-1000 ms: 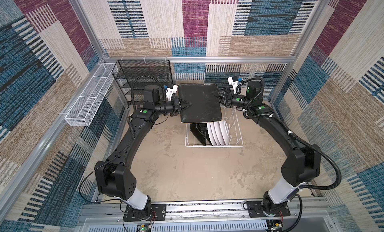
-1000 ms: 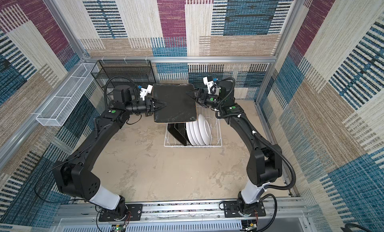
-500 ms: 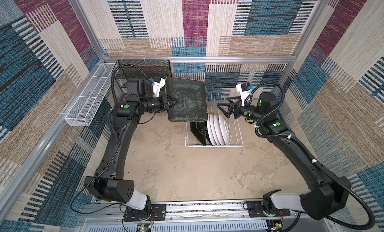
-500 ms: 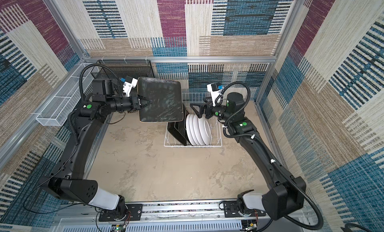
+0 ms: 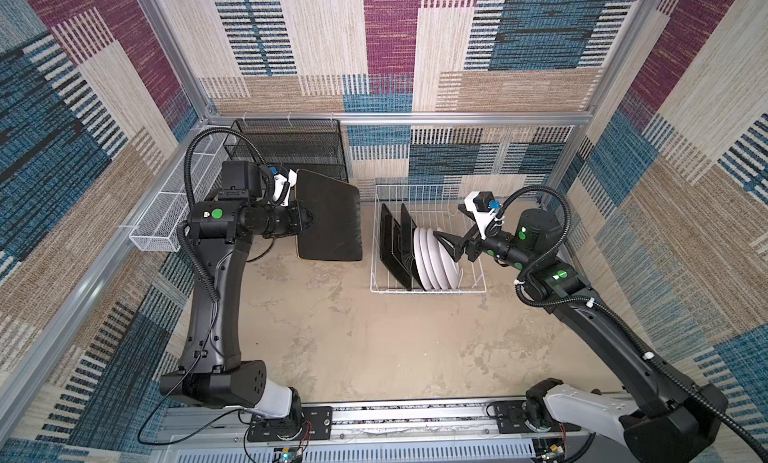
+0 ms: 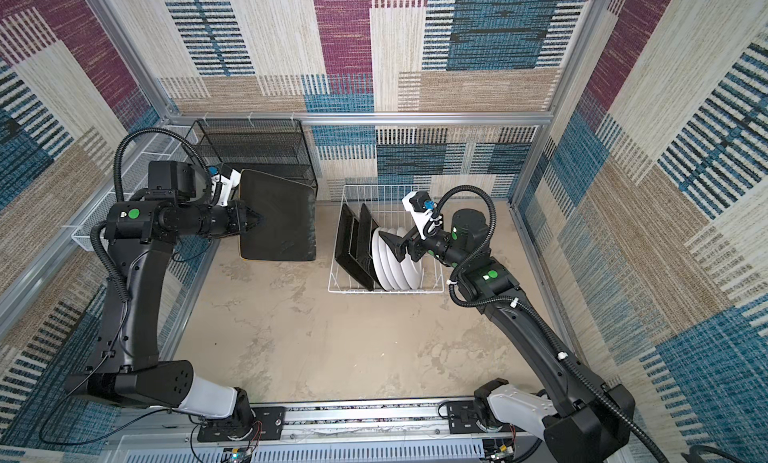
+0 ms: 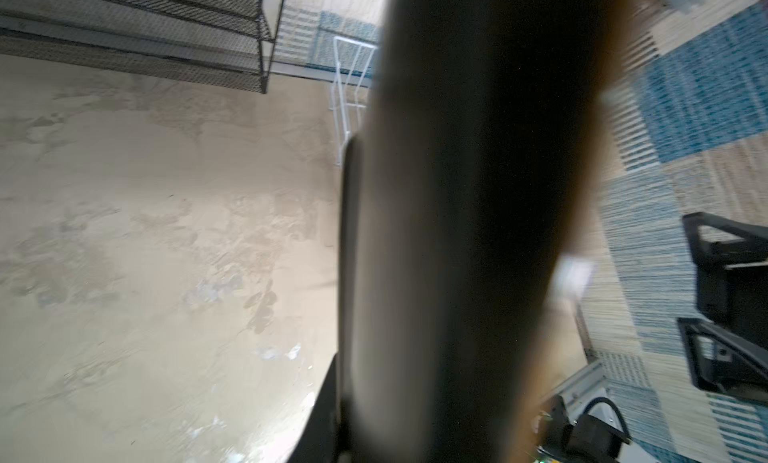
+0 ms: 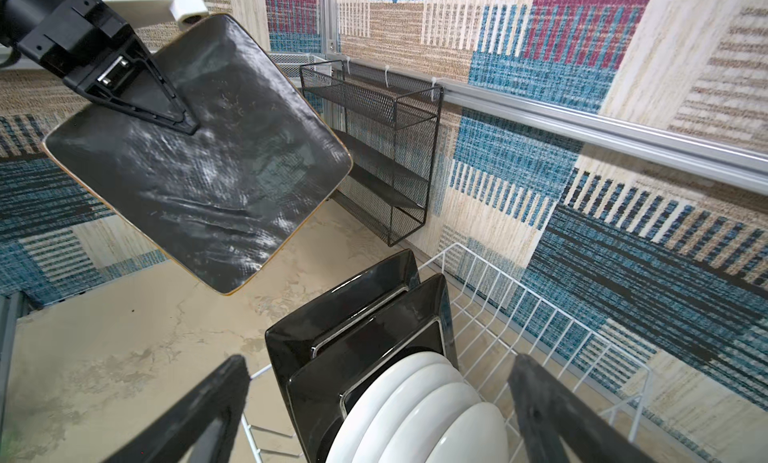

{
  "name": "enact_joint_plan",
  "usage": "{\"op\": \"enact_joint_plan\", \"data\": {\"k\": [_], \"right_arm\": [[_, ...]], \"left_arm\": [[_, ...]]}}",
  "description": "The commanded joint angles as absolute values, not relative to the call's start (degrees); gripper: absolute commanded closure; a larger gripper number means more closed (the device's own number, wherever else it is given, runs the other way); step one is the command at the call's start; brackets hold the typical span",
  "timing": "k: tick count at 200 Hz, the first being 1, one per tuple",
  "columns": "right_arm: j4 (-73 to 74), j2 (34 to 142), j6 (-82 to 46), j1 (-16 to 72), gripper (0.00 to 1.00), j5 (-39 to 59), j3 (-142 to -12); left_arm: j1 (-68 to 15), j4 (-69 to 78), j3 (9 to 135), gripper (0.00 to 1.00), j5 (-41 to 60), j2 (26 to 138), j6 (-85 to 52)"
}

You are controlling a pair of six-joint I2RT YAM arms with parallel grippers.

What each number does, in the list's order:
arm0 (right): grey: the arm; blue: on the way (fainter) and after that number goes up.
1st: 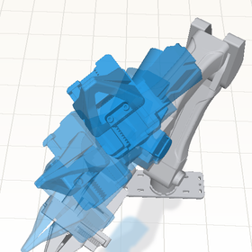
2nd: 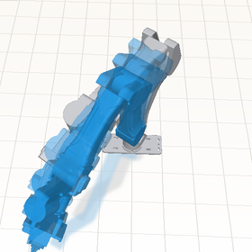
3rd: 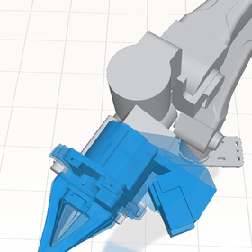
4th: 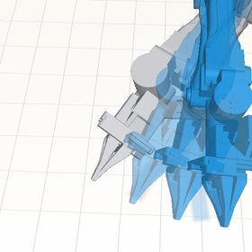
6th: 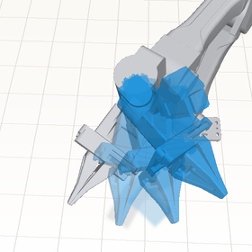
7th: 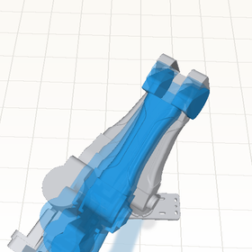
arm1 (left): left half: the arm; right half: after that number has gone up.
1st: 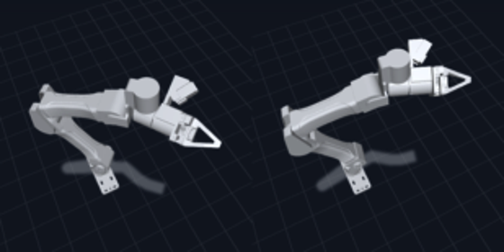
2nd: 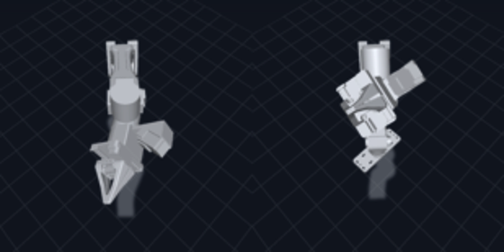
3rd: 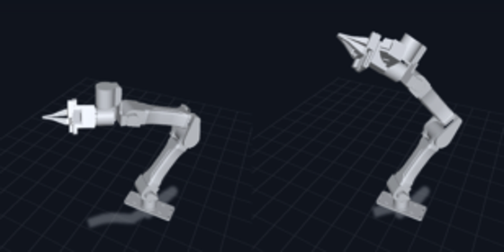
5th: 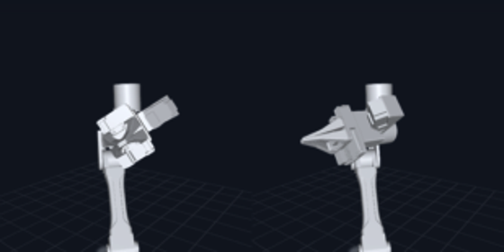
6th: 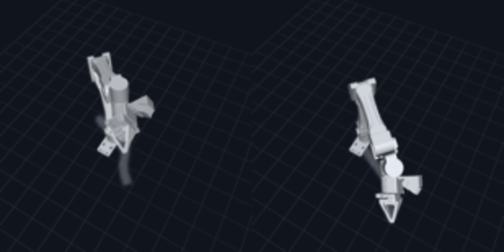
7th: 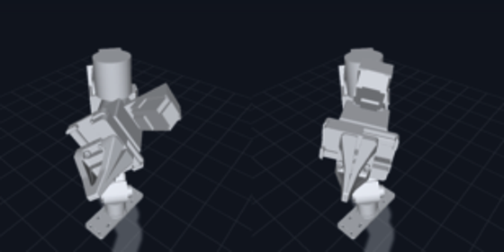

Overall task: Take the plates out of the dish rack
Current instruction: 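Open the right gripper and withdraw it while the left gripper holds the plate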

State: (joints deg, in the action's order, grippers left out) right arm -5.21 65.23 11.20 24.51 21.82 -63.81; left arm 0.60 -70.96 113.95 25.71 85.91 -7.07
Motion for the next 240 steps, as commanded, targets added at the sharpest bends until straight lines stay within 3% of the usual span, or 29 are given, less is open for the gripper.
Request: {"op": "enact_joint_plan", "data": {"k": [1, 121, 183, 240], "right_arm": [[-7.14, 65.56, 15.34, 25.09, 0.0, 18.3, -64.88], [-8.32, 66.58, 11.46, 26.42, 0.0, 16.75, -65.11], [-8.7, 67.01, 12.15, 26.46, 0.0, 14.39, -64.8], [-8.91, 67.6, 12.52, 26.46, 0.0, 13.66, -64.73]], "left_arm": [[1.44, -71.7, 114.55, 1.0, 23.39, 86.43, -2.44], [2.8, -71.15, 106.39, 1.0, 22.67, 95.63, 2.8], [5.08, -62.92, 96.96, 1.0, 27.69, 98.14, 3.33], [6.81, -60.29, 96.29, 1.0, 31.52, 103.85, 5.01]]}}
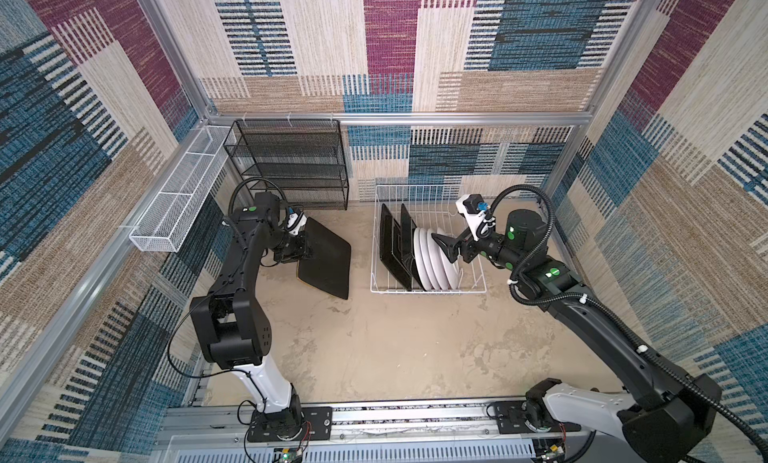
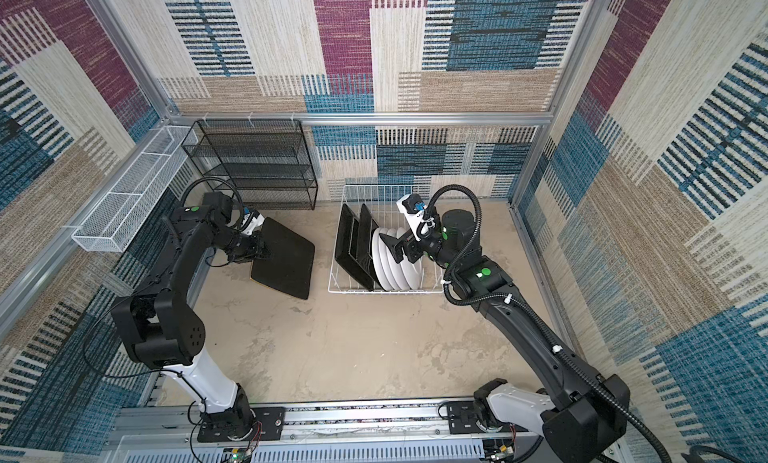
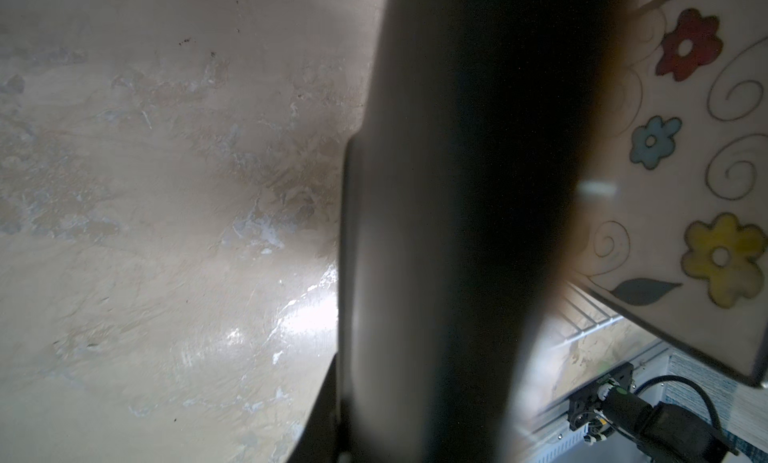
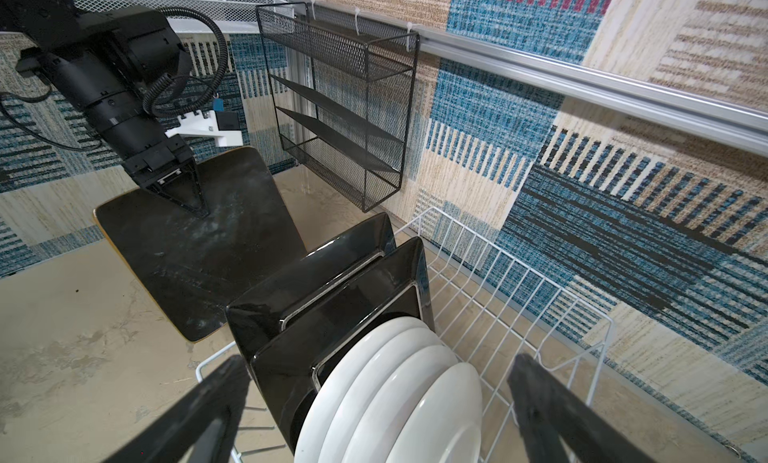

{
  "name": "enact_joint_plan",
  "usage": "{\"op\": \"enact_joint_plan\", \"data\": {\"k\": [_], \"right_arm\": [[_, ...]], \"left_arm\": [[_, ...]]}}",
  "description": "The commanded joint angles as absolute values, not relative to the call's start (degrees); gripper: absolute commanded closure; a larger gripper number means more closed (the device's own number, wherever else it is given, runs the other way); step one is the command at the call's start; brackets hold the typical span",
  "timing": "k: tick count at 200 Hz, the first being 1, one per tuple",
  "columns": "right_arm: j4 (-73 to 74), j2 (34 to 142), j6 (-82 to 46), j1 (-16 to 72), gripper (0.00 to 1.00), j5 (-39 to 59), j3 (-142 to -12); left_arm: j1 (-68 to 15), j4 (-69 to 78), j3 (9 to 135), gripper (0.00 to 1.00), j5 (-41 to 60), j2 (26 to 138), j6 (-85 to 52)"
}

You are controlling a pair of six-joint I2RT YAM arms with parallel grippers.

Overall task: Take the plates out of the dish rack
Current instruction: 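Open the right gripper and withdraw it while the left gripper holds the plate, then lower the black plate flat onto the floor with the left gripper and release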

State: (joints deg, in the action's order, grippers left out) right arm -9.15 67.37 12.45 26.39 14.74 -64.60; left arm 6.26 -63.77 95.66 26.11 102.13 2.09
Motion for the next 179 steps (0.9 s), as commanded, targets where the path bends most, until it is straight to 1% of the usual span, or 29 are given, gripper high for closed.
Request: {"op": "enact_joint_plan", "data": {"k": [1, 45, 57, 133, 145, 179], "right_arm": [[-8.91, 67.6, 12.52, 26.46, 0.0, 13.66, -64.73], [-8.66, 66.72, 12.83, 26.46, 0.0, 12.11, -64.03], [-8.61, 66.81, 12.78, 26.46, 0.0, 12.05, -63.94], [-9.99, 66.72, 12.82, 26.46, 0.0, 12.35, -64.51], [-10.13, 66.58, 12.83, 26.5, 0.0, 13.54, -64.34], [-12.59, 67.29, 13.81, 26.46, 0.0, 21.12, -64.51]], "left_arm": [[6.83, -60.25, 96.36, 1.0, 31.58, 104.0, 5.1], [8.21, -60.29, 97.2, 1.0, 32.7, 108.18, 7.63], [8.81, -60.32, 97.25, 1.0, 35.55, 109.16, 8.89], [10.87, -64.38, 102.06, 1.0, 33.71, 117.34, 13.18], [11.07, -64.43, 102.18, 1.0, 33.91, 118.34, 13.79], [11.78, -65.47, 103.37, 1.0, 33.95, 121.99, 14.72]]}}
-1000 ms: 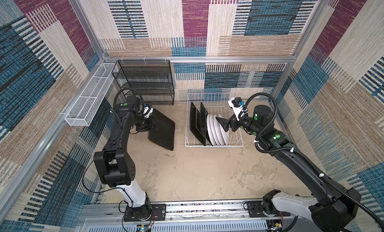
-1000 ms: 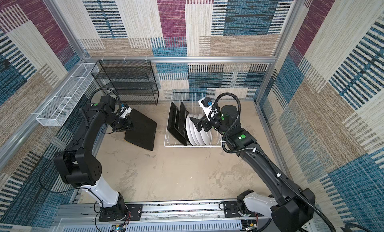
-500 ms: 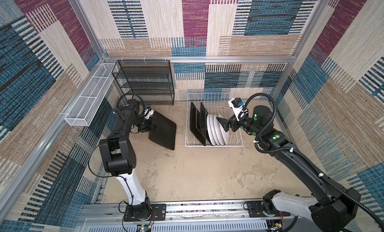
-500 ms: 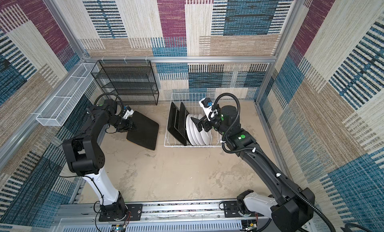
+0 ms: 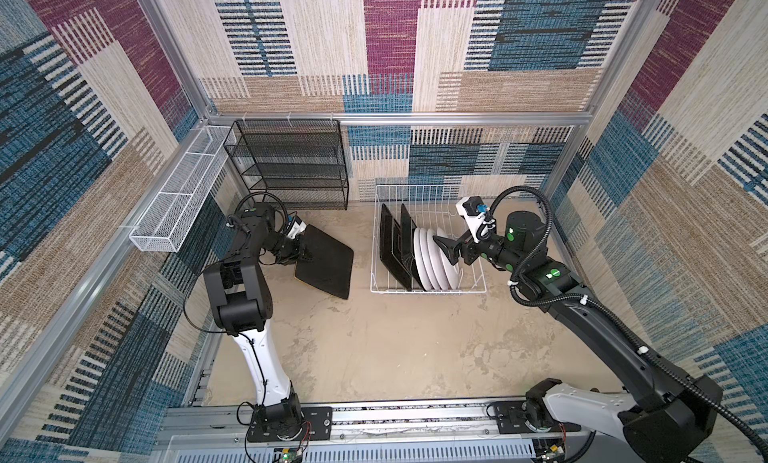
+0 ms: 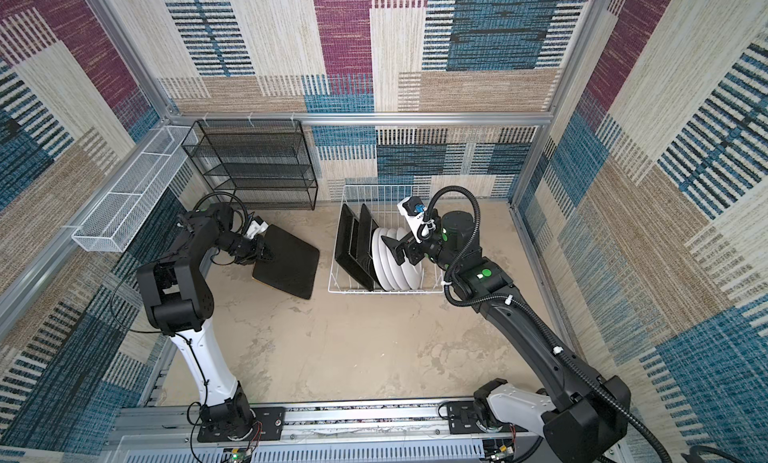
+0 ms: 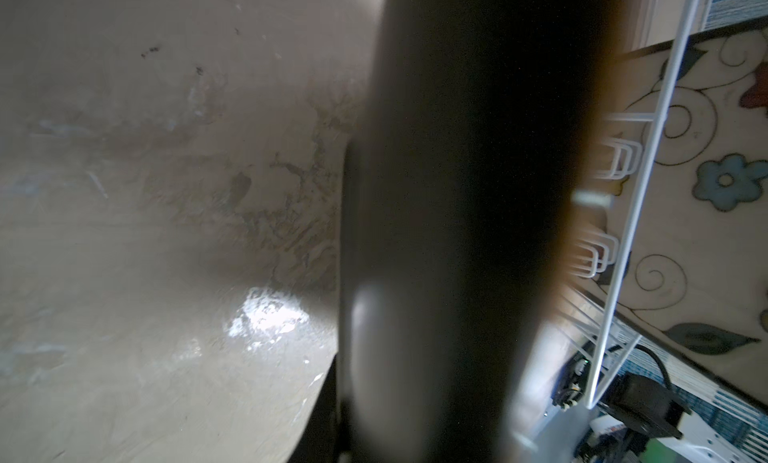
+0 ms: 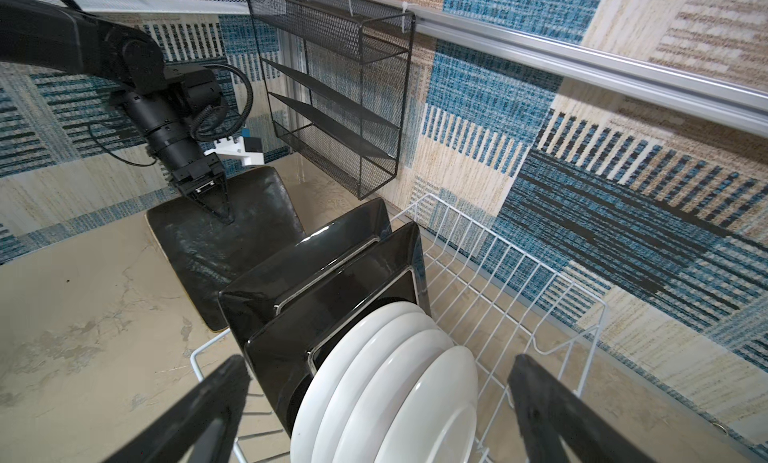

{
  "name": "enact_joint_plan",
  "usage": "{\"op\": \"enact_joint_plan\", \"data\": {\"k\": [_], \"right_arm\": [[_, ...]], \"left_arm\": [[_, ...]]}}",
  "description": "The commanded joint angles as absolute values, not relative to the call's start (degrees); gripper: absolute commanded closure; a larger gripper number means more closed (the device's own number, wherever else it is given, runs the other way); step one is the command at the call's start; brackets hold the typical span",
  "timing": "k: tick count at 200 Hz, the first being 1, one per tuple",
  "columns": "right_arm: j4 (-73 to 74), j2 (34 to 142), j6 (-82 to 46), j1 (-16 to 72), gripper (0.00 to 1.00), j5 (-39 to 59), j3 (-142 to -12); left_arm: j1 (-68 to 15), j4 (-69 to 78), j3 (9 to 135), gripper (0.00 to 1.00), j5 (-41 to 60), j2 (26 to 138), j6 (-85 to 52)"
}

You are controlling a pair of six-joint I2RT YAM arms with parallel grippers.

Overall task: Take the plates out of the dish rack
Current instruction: 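Lower the black plate flat onto the floor with the left gripper and release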

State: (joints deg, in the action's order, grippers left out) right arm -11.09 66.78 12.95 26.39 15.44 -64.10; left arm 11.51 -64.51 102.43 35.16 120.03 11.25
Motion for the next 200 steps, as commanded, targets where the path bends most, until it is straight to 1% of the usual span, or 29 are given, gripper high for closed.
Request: {"op": "enact_joint_plan", "data": {"k": [1, 63, 87, 125, 157, 200], "right_arm": [[-12.67, 67.35, 13.8, 26.46, 0.0, 21.24, -64.55], [-14.68, 68.94, 13.89, 26.46, 0.0, 21.26, -65.45], [-15.8, 69.27, 13.72, 26.46, 0.0, 21.51, -66.25], [-16.37, 67.86, 13.54, 26.46, 0.0, 22.04, -65.52], [-15.7, 67.37, 12.55, 26.45, 0.0, 22.17, -64.51], [-14.91, 67.48, 11.87, 26.44, 0.0, 22.55, -64.25]], "left_arm": [[11.73, -65.48, 103.41, 1.0, 33.9, 122.04, 14.74], [12.78, -65.54, 104.16, 1.0, 30.01, 125.94, 15.27], [12.82, -67.4, 106.5, 0.94, 29.33, 127.49, 15.22], [12.91, -69.12, 109.62, 0.81, 27.19, 129.67, 14.12], [12.85, -70.96, 111.52, 0.74, 24.2, 131.29, 13.51], [13.16, -70.86, 111.8, 0.7, 21.97, 131.75, 12.37]]}}
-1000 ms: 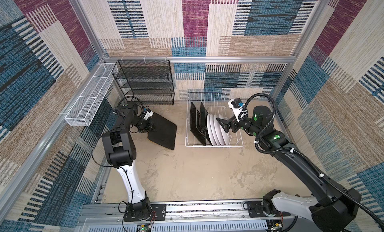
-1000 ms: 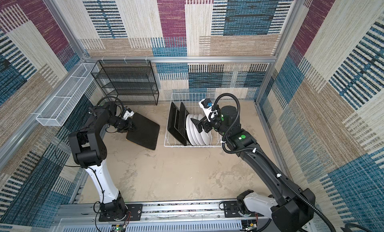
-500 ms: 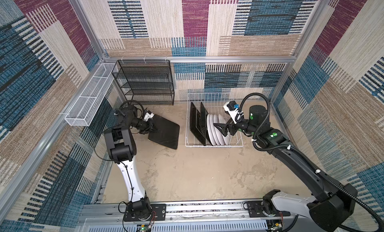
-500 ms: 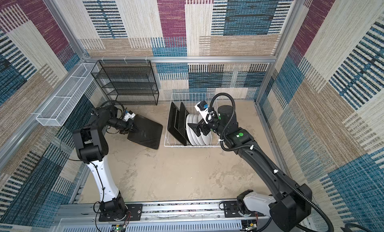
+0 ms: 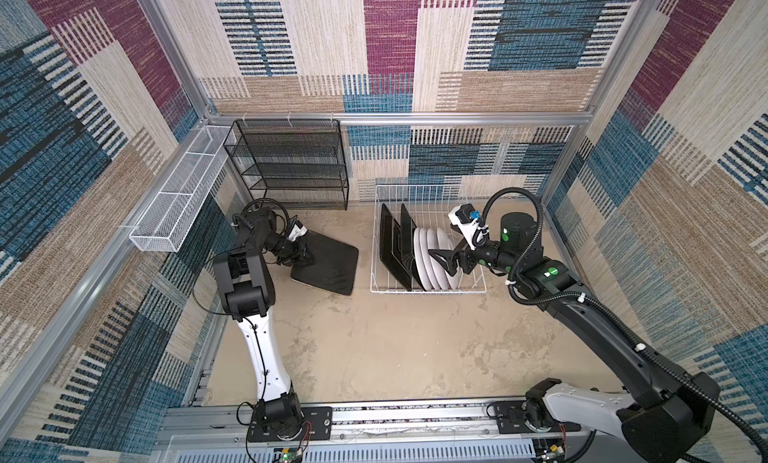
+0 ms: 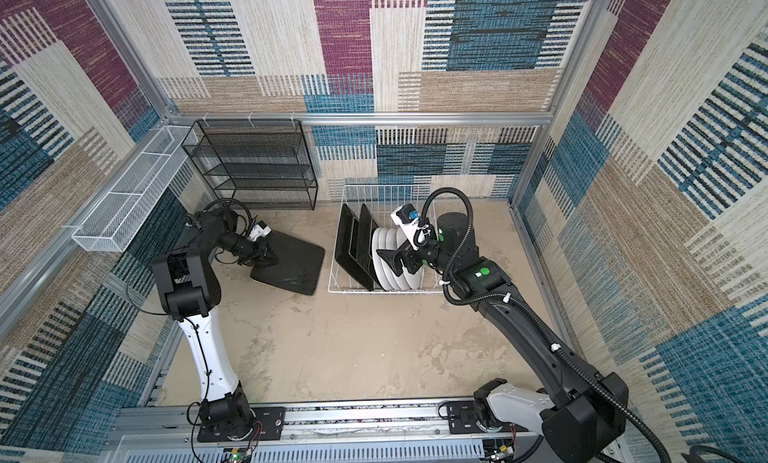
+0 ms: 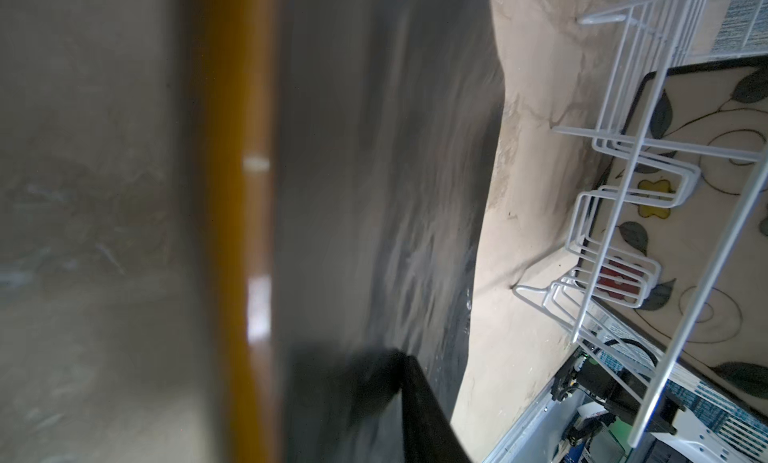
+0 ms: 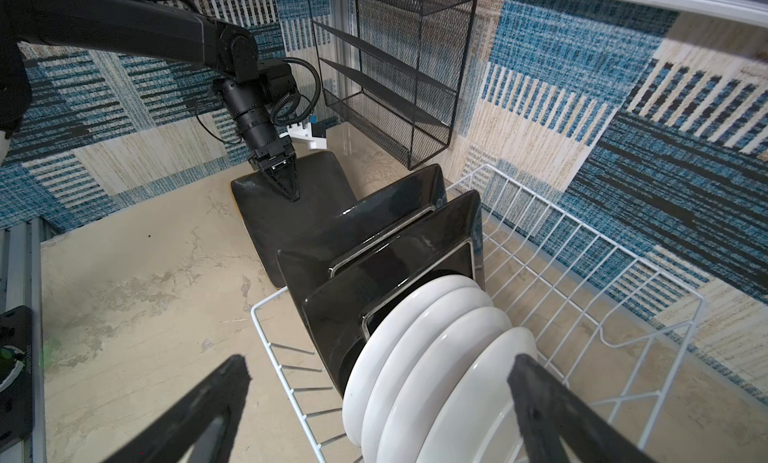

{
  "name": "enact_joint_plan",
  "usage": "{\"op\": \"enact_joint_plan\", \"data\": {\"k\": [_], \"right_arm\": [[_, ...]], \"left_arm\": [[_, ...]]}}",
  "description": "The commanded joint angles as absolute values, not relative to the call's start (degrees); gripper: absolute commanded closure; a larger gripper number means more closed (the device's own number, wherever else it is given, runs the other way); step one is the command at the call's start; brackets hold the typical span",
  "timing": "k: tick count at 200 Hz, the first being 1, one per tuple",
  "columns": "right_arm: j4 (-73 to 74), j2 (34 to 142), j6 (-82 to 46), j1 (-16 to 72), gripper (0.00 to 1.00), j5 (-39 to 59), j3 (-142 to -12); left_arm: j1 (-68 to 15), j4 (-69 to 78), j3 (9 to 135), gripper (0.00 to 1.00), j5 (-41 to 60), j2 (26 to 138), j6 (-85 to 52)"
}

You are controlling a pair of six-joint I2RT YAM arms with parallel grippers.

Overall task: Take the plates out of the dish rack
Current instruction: 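Lower the black plate flat onto the floor with the left gripper and release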

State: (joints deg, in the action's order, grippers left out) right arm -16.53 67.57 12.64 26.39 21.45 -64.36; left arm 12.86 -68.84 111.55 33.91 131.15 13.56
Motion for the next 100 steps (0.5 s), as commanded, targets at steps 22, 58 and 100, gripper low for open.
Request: {"op": "enact_joint_plan", "data": {"k": [22, 58, 100], "right_arm": [[-14.94, 67.33, 11.87, 26.46, 0.0, 22.37, -64.37], [-14.44, 67.31, 11.81, 26.45, 0.0, 21.9, -64.34], [-13.62, 66.54, 10.98, 26.5, 0.0, 22.41, -64.6]], "left_arm": [[13.27, -71.37, 111.75, 0.66, 20.59, 132.19, 12.23], [13.31, -71.42, 111.66, 0.61, 19.37, 132.49, 11.47], [13.4, -71.52, 111.97, 0.56, 17.37, 132.76, 10.56]]}}
